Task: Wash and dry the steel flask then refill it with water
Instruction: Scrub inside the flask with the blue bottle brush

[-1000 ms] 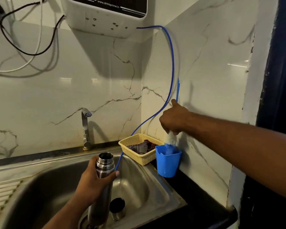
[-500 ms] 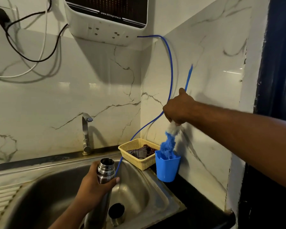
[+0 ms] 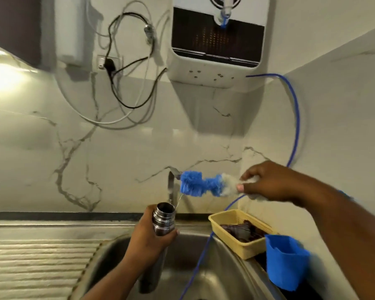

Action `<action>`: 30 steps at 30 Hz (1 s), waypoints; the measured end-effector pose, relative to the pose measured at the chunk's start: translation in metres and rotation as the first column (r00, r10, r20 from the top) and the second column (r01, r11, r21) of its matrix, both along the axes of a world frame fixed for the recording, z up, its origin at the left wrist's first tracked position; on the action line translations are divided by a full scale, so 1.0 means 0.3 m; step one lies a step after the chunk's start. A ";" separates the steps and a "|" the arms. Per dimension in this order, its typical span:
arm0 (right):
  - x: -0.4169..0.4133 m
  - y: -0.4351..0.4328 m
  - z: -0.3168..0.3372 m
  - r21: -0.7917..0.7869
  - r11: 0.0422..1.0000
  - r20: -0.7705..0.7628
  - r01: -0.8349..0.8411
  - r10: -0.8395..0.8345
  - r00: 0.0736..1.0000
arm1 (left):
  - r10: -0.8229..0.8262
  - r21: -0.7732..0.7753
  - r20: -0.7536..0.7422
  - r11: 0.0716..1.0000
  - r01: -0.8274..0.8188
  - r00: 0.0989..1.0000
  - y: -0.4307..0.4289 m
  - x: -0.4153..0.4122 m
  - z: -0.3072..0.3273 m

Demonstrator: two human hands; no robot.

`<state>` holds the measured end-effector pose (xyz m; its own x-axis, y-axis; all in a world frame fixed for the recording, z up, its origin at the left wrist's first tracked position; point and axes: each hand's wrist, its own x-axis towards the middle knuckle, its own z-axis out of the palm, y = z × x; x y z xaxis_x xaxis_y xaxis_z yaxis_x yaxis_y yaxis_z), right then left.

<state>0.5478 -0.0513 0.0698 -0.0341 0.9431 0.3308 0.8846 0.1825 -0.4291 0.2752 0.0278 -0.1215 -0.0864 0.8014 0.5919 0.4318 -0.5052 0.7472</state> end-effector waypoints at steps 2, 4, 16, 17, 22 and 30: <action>-0.043 0.028 -0.074 -0.047 0.997 -0.126 -0.058 0.052 0.991 | 0.051 0.038 -0.016 0.998 -0.050 0.999 0.005 -0.053 -0.016; -0.076 0.066 -0.136 -0.074 0.992 -0.175 -0.100 0.086 0.981 | 0.074 0.058 -0.044 0.996 -0.071 0.996 0.016 -0.090 -0.049; -0.147 0.189 -0.308 -0.065 0.991 0.056 -0.114 0.118 0.991 | 0.144 0.099 -0.286 0.988 -0.120 0.947 0.069 -0.148 -0.065; -0.151 0.183 -0.315 -0.064 0.993 0.084 -0.099 0.104 0.991 | 0.166 0.122 -0.337 0.984 -0.132 0.927 0.068 -0.149 -0.061; -0.166 0.160 -0.362 -0.081 0.996 0.205 -0.046 0.062 0.977 | 0.287 0.250 -0.584 0.953 -0.169 0.759 0.062 -0.145 -0.047; -0.270 0.155 -0.413 -0.075 0.986 0.361 -0.148 0.165 0.918 | 0.213 0.267 -0.745 0.964 -0.010 0.633 0.038 -0.028 -0.077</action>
